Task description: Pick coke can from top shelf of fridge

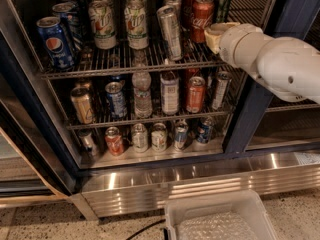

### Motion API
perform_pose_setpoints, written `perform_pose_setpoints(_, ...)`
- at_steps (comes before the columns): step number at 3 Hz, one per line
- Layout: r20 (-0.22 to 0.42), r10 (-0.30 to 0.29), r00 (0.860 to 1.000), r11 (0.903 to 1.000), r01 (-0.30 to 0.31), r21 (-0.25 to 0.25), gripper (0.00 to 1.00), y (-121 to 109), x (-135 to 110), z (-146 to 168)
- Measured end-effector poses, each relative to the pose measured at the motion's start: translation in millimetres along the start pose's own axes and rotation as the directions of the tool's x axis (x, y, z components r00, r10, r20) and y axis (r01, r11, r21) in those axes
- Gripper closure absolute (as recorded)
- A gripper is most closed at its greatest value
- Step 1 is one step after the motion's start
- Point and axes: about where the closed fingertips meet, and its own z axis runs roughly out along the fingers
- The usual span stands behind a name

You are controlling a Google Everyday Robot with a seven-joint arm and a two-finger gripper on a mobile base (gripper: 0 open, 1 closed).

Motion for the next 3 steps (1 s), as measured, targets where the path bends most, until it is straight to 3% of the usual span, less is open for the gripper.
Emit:
perform_pose_setpoints(1, 0.0, 0.0, 1.0, 1.0, 0.0, 0.0, 0.41, 0.0, -0.1, 0.0)
perform_pose_setpoints(3, 0.0, 0.0, 1.0, 1.0, 0.0, 0.0, 0.57, 0.1, -0.1, 0.0)
